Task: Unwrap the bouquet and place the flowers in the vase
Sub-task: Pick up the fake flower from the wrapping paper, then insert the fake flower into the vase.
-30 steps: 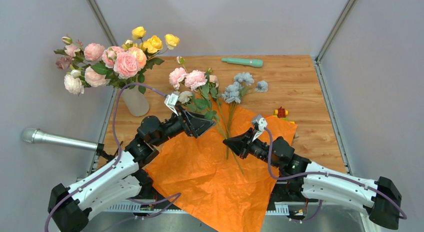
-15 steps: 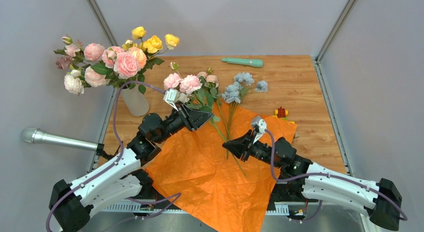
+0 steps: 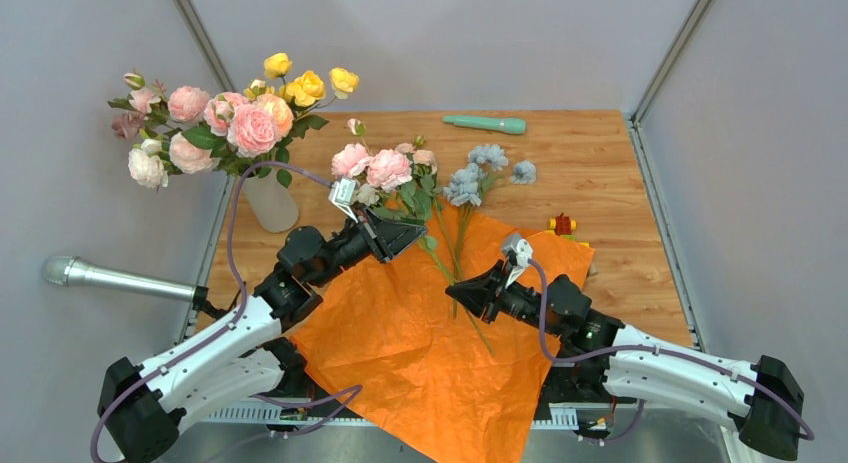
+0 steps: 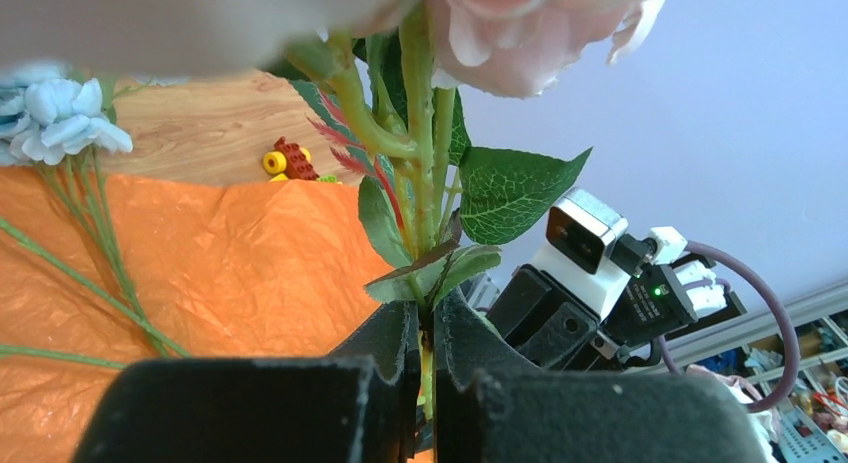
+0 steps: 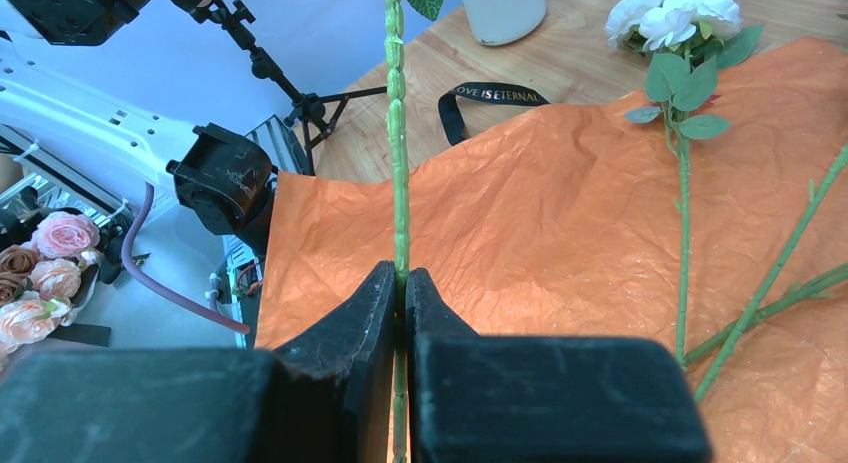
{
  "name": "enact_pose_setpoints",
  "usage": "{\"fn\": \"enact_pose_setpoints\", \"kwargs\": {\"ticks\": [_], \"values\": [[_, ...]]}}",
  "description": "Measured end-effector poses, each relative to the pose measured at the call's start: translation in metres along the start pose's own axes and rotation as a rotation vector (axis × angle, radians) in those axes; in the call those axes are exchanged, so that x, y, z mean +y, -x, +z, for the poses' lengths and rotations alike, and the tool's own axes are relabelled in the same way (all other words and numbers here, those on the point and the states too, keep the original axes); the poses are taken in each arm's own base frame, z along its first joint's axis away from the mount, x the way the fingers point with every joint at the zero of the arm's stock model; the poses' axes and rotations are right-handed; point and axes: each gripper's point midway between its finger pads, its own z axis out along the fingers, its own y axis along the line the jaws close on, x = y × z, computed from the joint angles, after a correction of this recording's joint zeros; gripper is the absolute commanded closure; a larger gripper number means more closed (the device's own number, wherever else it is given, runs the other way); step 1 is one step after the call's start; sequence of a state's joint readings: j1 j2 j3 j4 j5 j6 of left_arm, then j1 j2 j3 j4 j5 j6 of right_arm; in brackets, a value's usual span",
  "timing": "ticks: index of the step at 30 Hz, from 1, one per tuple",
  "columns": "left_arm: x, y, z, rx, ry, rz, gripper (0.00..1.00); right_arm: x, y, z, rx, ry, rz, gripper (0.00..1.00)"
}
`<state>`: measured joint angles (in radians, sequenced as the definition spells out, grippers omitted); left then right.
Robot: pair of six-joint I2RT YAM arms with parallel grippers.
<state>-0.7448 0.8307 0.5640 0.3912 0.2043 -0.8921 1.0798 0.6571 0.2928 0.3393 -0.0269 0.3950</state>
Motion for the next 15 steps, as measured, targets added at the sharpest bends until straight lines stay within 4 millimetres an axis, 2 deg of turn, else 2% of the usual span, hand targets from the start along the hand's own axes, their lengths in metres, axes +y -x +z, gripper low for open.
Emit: {"fn": "enact_pose_setpoints", "kwargs": {"ticks": [3, 7, 9, 12, 15], "values": [[0.0002, -0.0003, 0.0, 0.003, 0.002, 0.003, 1.0, -0.0006, 0.0, 0.0001, -0.001, -0.003, 0.0, 0.98], [0.0002, -0.0004, 0.0003, 0.01, 0.005, 0.015, 1.0, -0.0016, -0.0003, 0.0002, 0.0, -0.009, 0.0, 0.82], [-0.0007, 0.0008, 0.0012, 0.016, 0.007, 0.033, 1.0, -0.0022, -0.0001, 0.0002, -0.001, -0.012, 0.001, 0.73], [-0.0009, 0.0031, 0.0033, 0.033, 0.019, 0.082, 1.0, -0.0034, 0.0, 0.0002, -0.002, -0.019, 0.003, 0.49], [-0.0015, 0.0038, 0.0062, 0.073, 0.03, 0.149, 1.0, -0.0093, -0.0007, -0.0004, -0.002, -0.051, 0.003, 0.31]]}}
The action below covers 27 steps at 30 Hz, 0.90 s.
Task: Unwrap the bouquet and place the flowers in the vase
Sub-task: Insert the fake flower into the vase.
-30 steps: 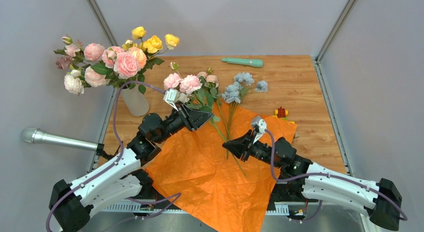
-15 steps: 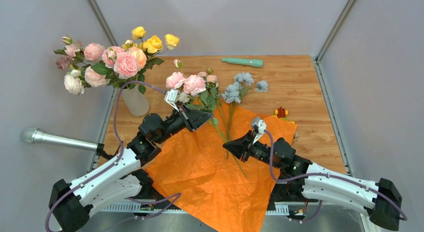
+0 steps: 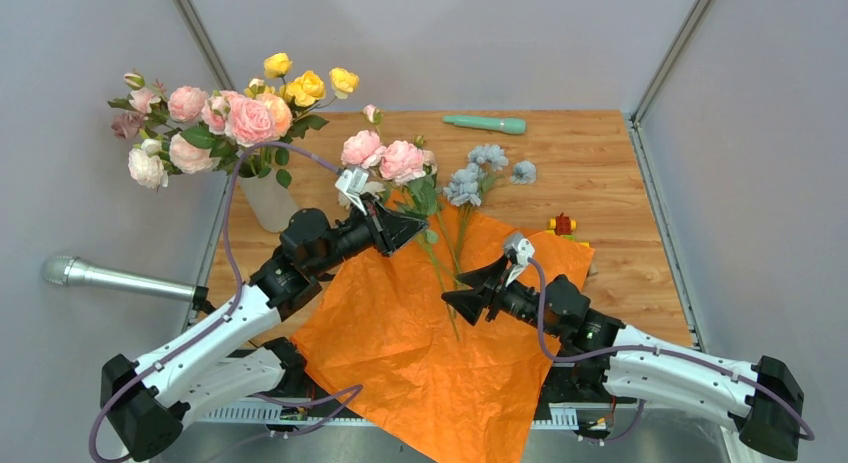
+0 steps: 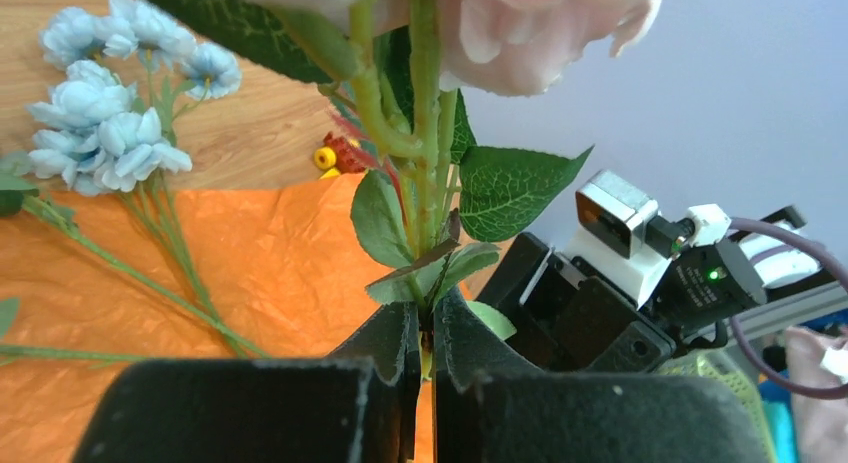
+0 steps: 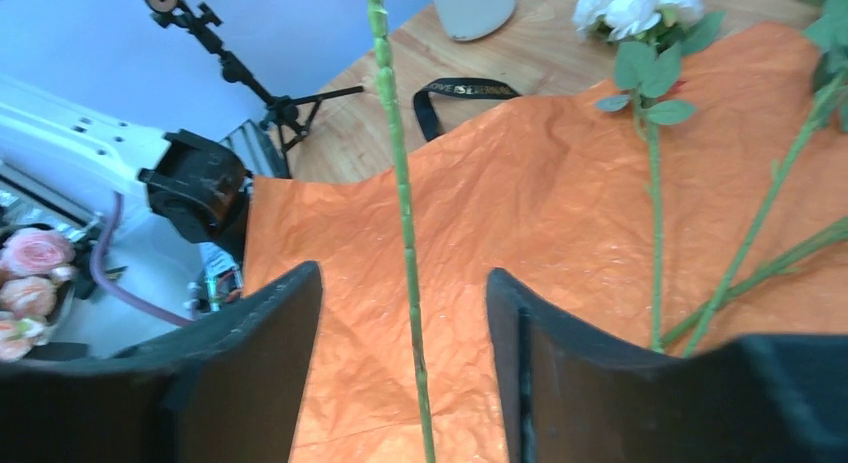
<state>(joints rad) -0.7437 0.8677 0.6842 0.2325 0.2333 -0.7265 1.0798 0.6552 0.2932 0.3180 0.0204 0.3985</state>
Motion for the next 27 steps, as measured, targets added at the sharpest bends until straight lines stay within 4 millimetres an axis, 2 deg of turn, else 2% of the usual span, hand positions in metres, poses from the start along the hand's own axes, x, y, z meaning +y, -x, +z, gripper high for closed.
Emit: {"fn": "enact_pose_setpoints", "kwargs": {"ticks": [3, 6, 12, 18, 22, 27], "values": [[-0.001, 0.001, 0.003, 0.056, 0.007, 0.087, 1.0, -0.008, -0.003, -0.001, 0.01, -0.04, 0.003, 0.2], [0.0, 0.002, 0.006, 0.135, 0.027, 0.205, 1.0, -0.015, -0.007, -0.002, 0.02, -0.079, 0.004, 0.14], [0.012, 0.014, -0.001, 0.246, 0.095, 0.472, 1.0, -0.024, -0.008, -0.005, 0.022, -0.126, 0.009, 0.09], [0.039, 0.023, -0.017, 0.311, 0.203, 0.702, 1.0, -0.029, -0.006, -0.008, 0.01, -0.16, 0.013, 0.06], [0.056, 0.047, -0.032, 0.297, 0.299, 0.823, 1.0, -0.034, -0.009, -0.01, 0.023, -0.185, 0.011, 0.05], [0.07, 0.103, -0.06, 0.175, 0.451, 0.923, 1.0, -0.035, -0.006, -0.013, 0.011, -0.193, 0.013, 0.04]]}}
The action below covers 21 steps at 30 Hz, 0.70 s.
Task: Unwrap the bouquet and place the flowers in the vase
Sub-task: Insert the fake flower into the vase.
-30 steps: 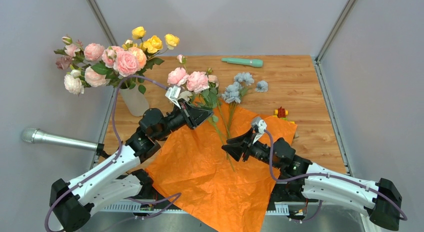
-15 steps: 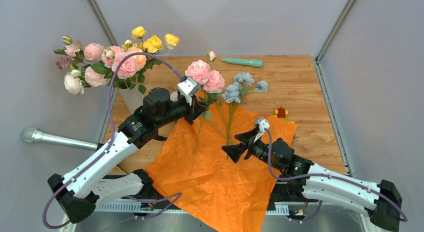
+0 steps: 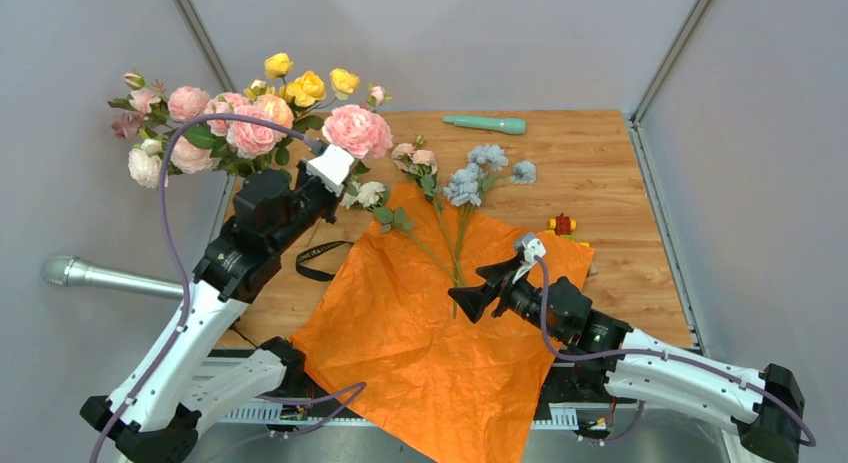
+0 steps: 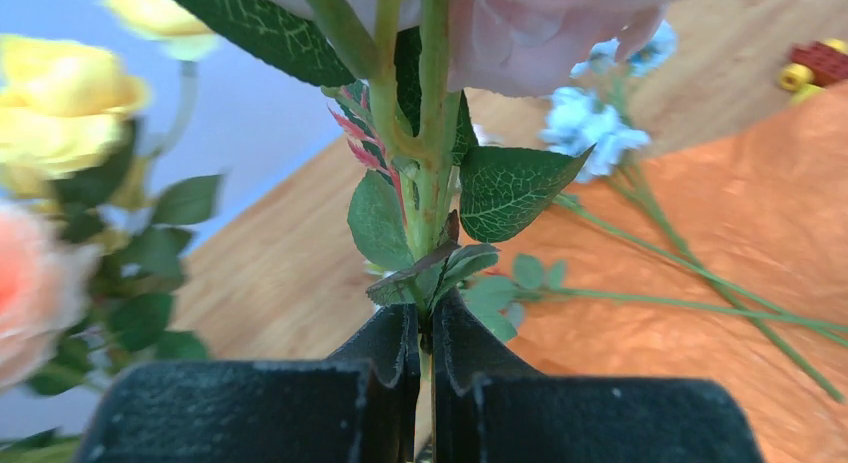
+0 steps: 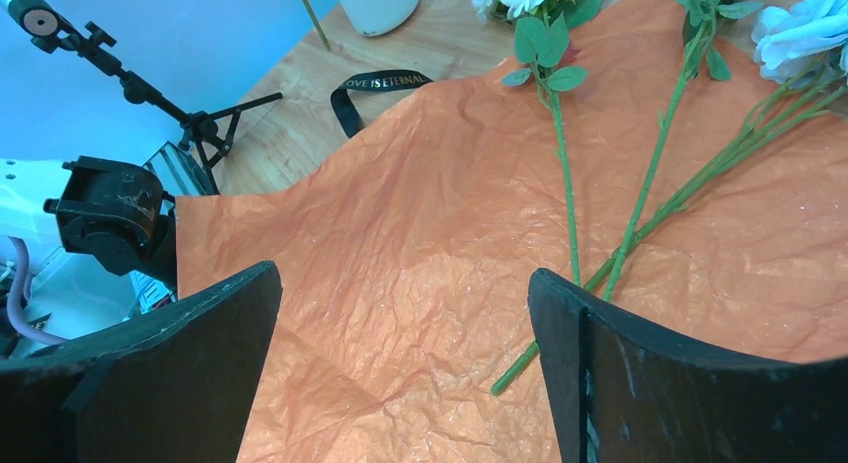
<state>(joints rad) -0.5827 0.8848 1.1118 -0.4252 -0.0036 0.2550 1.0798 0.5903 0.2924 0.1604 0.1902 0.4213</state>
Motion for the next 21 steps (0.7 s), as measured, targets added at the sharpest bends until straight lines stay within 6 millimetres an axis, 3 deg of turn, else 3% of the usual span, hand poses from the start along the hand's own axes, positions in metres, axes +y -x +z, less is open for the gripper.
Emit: {"fn": "enact_pose_setpoints", "kwargs": {"ticks": [4, 9, 21], "values": [[0.039, 0.016, -0.013, -0.042, 0.124, 0.042, 1.0, -0.001, 0.004, -0.002, -0.014, -0.004, 0.002, 0.04], [0.072, 0.026, -0.017, -0.058, 0.214, 0.072, 1.0, -0.002, 0.005, -0.003, -0.017, -0.009, 0.003, 0.04], [0.128, 0.011, -0.009, -0.028, 0.334, 0.062, 1.0, -0.004, 0.004, -0.008, -0.017, -0.017, 0.009, 0.04]]}}
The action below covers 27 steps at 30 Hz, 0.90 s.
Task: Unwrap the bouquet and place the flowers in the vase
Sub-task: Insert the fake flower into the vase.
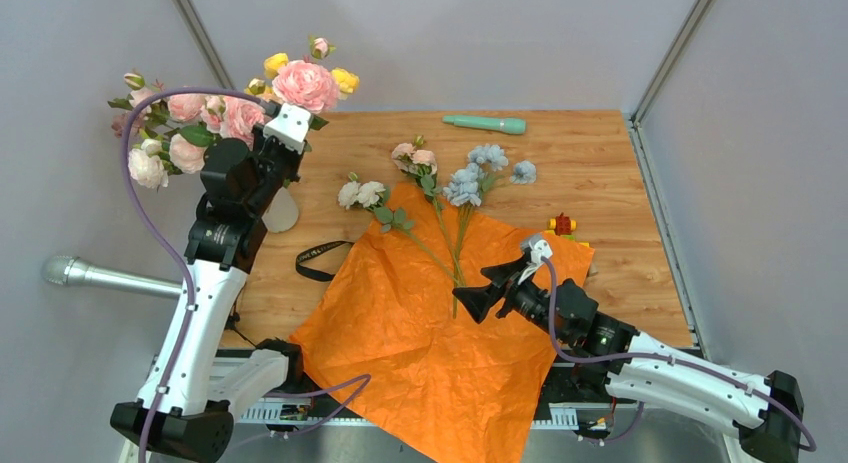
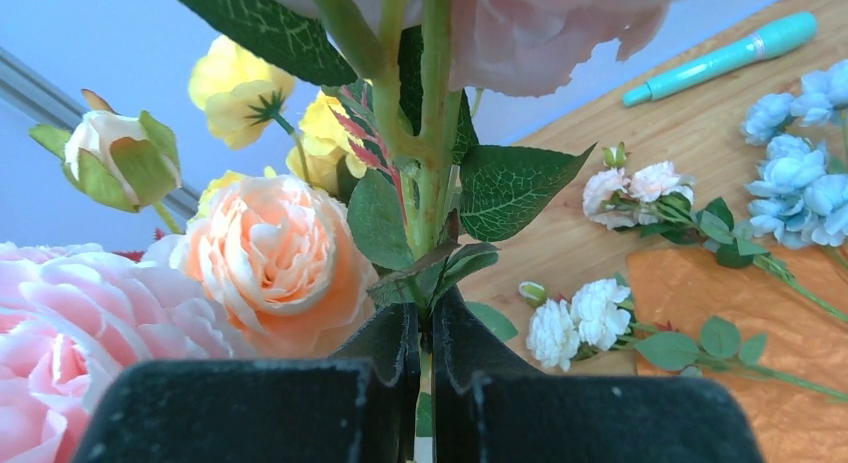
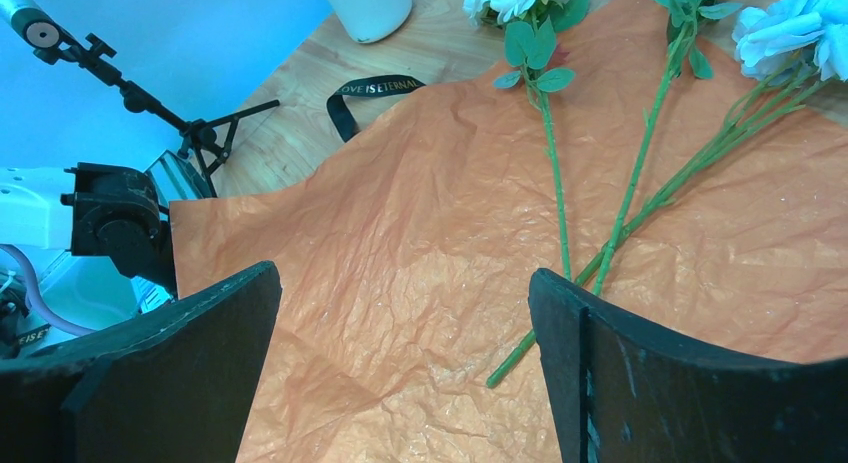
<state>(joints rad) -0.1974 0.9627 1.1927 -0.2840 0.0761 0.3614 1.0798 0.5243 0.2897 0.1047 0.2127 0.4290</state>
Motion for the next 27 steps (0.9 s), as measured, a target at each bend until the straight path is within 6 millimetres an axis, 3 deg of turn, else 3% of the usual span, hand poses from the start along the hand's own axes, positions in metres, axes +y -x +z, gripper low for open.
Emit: {"fn": "enact_pose_setpoints", "kwargs": {"ticks": [12, 22, 27], "values": [[0.024, 0.02, 0.009, -0.052, 0.049, -0.006, 1.0, -0.001, -0.001, 0.0, 0.0, -0.006, 0.011, 0.04], [0.049, 0.058, 0.013, -0.125, 0.088, -0.026, 1.0, -0.004, -0.008, 0.003, 0.027, -0.018, 0.007, 0.04], [0.054, 0.067, 0.012, -0.144, 0.092, -0.025, 1.0, -0.005, -0.011, 0.003, 0.036, -0.022, 0.006, 0.04]]}}
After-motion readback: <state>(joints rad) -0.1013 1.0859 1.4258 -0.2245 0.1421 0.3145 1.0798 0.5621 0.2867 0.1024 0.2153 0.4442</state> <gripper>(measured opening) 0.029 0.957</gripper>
